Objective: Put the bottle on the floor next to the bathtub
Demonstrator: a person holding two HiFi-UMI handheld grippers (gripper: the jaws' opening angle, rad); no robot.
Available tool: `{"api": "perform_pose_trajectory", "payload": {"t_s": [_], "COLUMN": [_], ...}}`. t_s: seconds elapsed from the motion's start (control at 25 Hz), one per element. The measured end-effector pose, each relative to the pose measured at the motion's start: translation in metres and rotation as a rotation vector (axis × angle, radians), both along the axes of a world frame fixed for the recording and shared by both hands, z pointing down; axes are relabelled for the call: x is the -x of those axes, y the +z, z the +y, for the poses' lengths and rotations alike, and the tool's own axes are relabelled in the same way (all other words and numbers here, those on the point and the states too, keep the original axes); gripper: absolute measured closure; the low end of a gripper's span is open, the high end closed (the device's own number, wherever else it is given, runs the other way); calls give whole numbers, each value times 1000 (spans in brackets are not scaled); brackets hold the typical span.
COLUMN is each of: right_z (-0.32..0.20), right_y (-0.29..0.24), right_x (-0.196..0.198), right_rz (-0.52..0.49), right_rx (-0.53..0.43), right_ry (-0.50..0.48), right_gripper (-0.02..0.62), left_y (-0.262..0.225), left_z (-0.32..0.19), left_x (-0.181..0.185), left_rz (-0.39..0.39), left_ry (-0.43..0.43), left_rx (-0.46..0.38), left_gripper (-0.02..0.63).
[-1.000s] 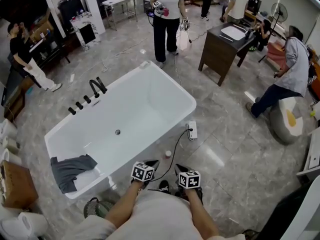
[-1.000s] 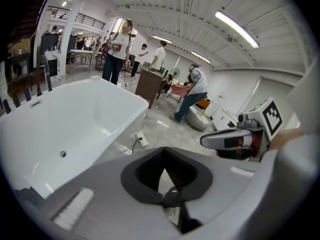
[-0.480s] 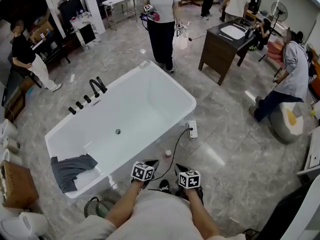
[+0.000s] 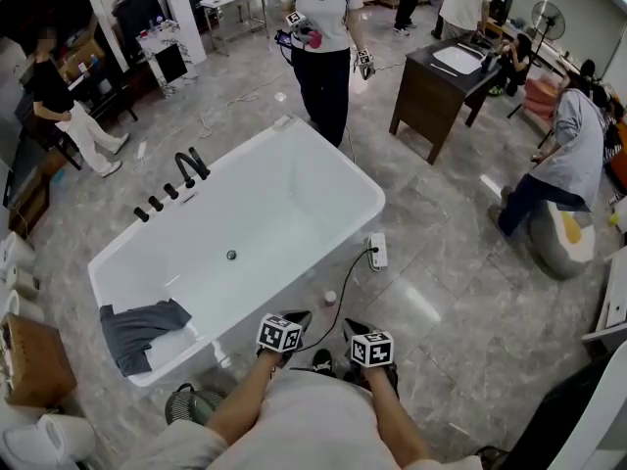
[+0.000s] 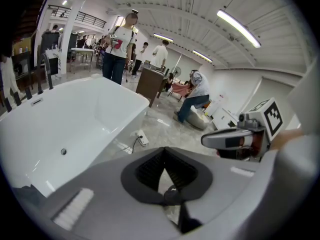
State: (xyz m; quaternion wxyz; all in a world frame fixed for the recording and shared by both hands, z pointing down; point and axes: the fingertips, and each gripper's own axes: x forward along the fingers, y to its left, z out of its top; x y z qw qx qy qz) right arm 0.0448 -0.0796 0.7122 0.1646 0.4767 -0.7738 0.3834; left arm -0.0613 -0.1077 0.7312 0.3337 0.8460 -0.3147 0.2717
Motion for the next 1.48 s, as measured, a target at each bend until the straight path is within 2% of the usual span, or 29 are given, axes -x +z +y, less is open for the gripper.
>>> {"api": "perform_pose_trajectory", "payload": {"t_s": [1.48], "right_z": [3], "right_y": [-2], "right_x": [1], "right_rz": [24], "right_rx": [-11], "right_ry": [6], "right_gripper": [597], "left_y": [0], "left_z": [1], "left_x": [1], "left_rz": [7], "left_ry": [18], "left_rx": [4], "left_gripper": [549]}}
